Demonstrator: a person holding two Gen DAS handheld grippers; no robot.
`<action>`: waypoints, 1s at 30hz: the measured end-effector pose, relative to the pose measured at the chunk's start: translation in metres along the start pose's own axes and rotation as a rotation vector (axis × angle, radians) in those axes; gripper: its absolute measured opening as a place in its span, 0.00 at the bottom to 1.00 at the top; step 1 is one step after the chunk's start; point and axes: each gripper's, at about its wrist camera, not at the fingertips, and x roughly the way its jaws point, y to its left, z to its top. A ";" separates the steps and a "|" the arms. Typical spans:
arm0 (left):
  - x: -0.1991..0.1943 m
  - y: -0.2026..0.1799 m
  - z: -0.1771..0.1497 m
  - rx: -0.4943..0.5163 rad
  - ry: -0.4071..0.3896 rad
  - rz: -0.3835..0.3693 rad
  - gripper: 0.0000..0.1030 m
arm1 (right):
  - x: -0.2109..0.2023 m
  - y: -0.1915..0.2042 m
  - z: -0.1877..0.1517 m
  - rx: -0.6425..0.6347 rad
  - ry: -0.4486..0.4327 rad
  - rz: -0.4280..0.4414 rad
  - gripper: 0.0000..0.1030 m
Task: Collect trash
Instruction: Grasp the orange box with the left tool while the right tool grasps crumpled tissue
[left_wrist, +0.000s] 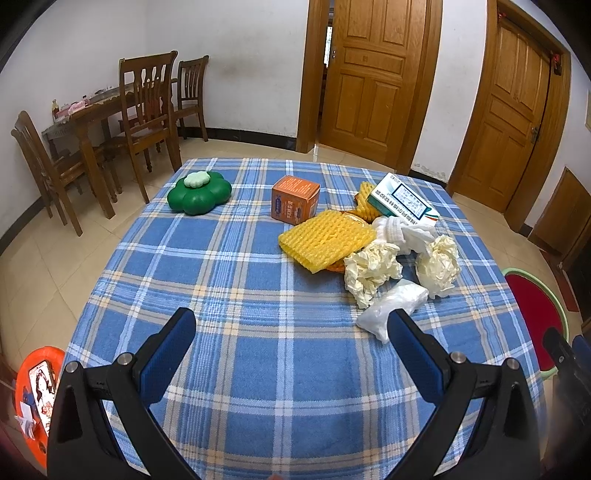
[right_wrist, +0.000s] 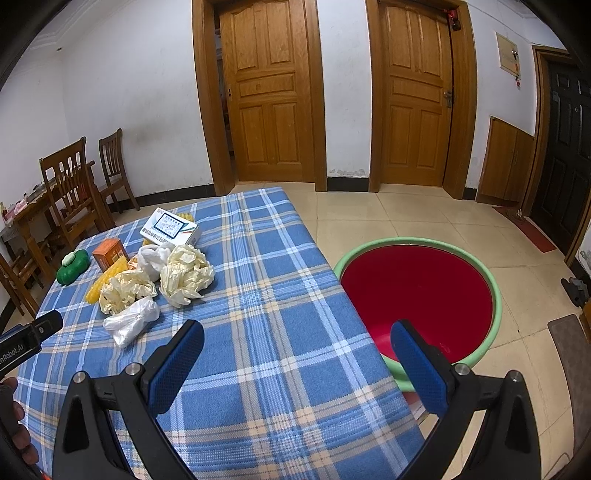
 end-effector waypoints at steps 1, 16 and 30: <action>0.001 0.001 0.001 0.002 0.002 0.001 0.99 | 0.001 0.001 0.000 -0.003 0.002 0.000 1.00; 0.032 0.007 0.032 0.025 0.018 0.015 0.99 | 0.033 0.029 0.039 -0.083 0.035 0.047 1.00; 0.078 0.003 0.066 0.055 0.090 -0.031 0.99 | 0.083 0.062 0.067 -0.135 0.109 0.109 1.00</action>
